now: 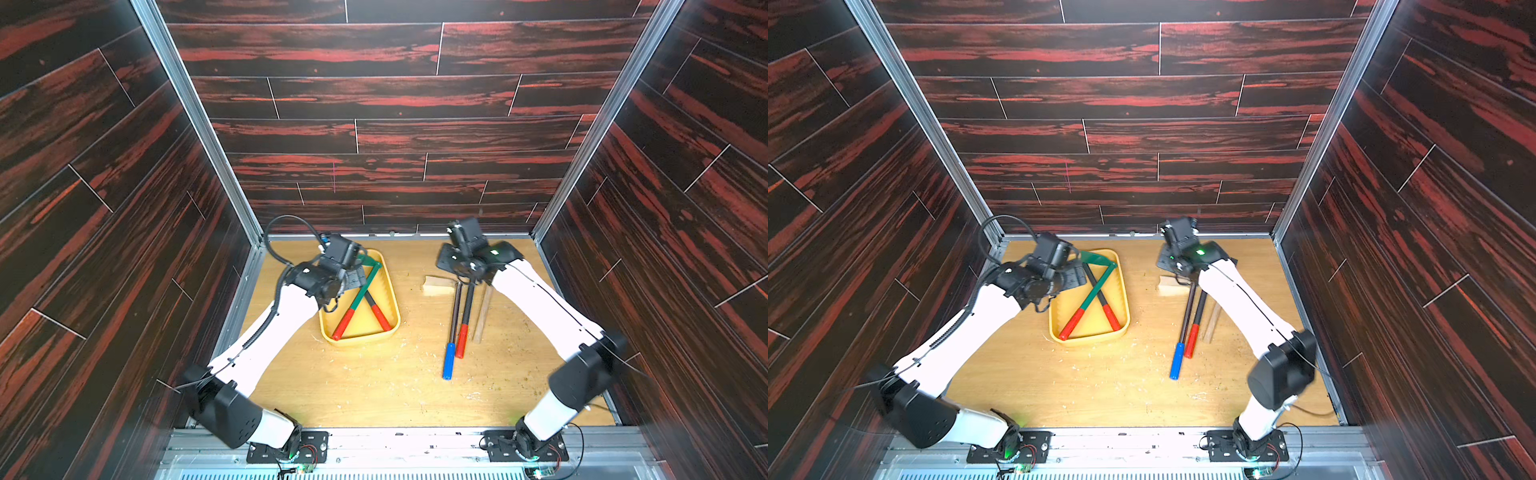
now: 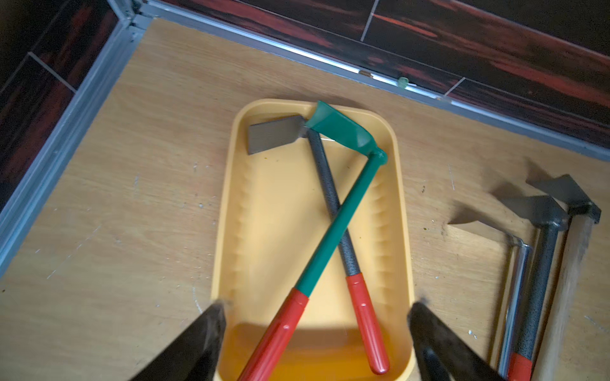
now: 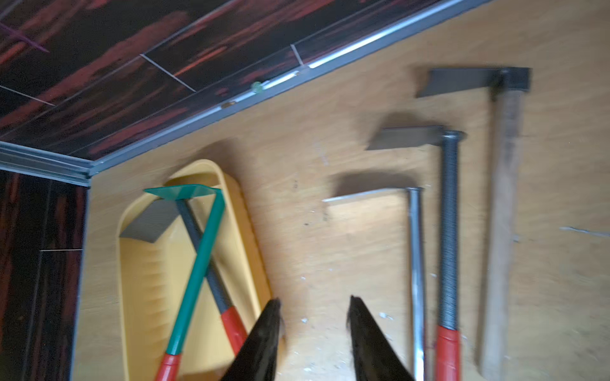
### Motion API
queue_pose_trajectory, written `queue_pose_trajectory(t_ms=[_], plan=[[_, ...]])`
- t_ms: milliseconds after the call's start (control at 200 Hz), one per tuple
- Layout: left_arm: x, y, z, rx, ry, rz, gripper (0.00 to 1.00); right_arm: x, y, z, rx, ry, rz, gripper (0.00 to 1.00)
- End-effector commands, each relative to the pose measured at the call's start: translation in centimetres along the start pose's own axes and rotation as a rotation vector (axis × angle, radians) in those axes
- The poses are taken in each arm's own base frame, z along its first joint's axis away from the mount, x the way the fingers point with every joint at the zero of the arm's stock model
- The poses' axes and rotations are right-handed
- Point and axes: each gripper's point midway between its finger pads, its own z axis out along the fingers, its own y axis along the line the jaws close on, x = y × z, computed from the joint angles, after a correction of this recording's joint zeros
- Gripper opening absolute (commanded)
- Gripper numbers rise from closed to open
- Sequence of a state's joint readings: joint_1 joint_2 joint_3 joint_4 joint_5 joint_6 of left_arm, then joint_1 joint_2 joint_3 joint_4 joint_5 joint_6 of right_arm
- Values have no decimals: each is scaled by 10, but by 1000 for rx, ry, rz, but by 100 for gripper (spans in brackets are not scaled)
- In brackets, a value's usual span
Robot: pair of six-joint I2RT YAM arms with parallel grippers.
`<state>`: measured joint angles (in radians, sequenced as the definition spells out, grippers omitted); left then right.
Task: Put the small hoe into the storage box
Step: Place the hoe in the storage box, then pick up the hoe from the center of the board.
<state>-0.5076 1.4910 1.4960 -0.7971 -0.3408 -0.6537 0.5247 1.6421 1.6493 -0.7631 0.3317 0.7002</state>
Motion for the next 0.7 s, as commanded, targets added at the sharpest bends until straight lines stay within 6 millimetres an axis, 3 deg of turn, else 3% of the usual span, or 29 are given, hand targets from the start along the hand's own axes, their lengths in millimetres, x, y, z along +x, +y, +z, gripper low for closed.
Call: queue_pose_trajectory(t_ms=[0, 276, 506, 641, 696], plan=[[-7, -12, -2, -1, -20, 30, 89, 0, -17, -12, -8, 8, -14, 39], [-5, -49, 4, 33, -10, 98, 89, -6, -68, -27, 33, 3, 47, 39], [19, -89, 14, 72, 38, 173, 89, -4, -109, -41, 60, -15, 137, 38], [27, -103, 16, 103, 65, 184, 89, -5, -121, -50, 74, -28, 149, 39], [36, -110, 26, 99, 88, 198, 89, -5, -125, -54, 77, -31, 153, 39]])
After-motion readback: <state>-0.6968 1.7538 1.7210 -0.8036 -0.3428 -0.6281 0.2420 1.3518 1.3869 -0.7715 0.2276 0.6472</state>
